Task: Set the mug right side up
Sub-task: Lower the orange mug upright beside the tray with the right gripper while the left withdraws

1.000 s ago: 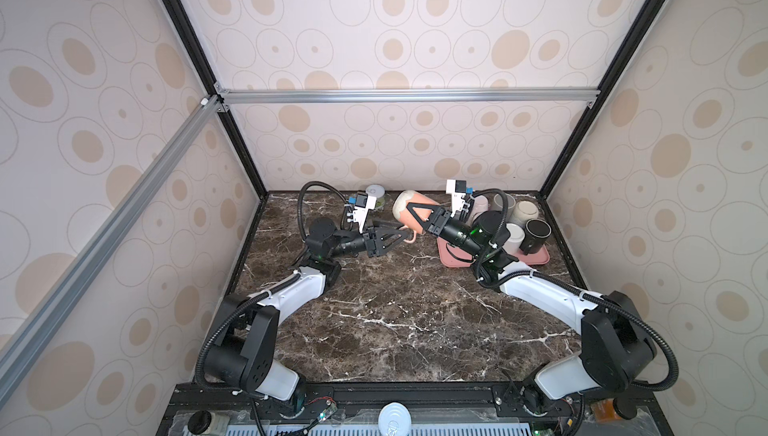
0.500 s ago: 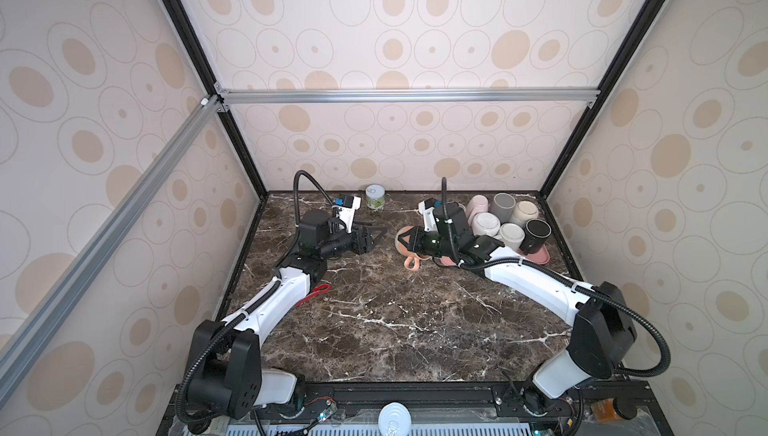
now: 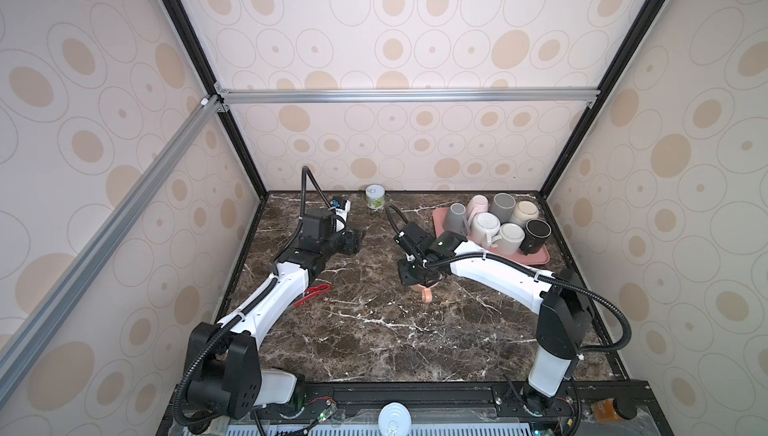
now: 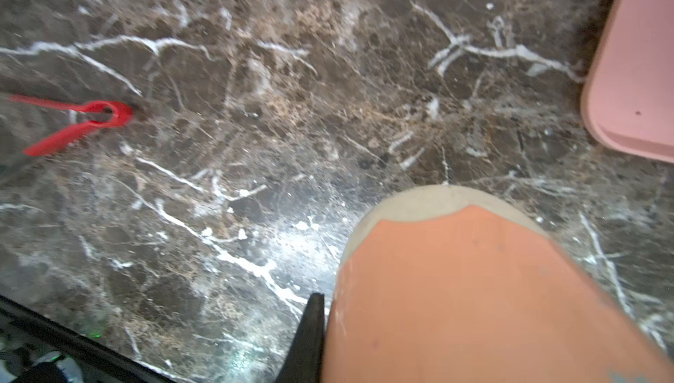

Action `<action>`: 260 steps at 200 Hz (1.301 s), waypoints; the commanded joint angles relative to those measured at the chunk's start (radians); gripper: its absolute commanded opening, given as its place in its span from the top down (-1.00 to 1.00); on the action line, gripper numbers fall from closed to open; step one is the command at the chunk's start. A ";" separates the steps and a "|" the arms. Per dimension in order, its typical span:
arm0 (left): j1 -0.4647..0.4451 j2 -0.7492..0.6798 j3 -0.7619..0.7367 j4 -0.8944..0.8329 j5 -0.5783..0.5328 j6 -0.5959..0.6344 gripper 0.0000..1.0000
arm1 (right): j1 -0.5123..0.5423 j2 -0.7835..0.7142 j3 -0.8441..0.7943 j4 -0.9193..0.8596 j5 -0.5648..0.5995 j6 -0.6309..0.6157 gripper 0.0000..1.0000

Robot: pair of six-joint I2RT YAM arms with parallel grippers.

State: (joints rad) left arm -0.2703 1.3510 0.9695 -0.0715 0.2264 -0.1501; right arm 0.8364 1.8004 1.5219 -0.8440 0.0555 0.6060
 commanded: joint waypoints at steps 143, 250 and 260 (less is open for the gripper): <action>-0.006 -0.045 -0.042 0.032 0.004 0.034 -0.43 | -0.548 -0.152 -0.307 -0.082 -0.083 -0.147 1.00; -0.021 -0.033 -0.054 0.044 -0.001 0.041 -0.44 | -0.552 -0.001 -0.244 -0.039 -0.111 -0.165 0.68; -0.021 -0.033 -0.055 0.045 -0.001 0.041 -0.44 | -0.553 -0.007 -0.250 -0.040 -0.109 -0.163 0.50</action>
State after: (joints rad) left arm -0.2836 1.3289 0.9173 -0.0448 0.2222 -0.1333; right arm 0.2821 1.7969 1.2579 -0.8684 -0.0605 0.4515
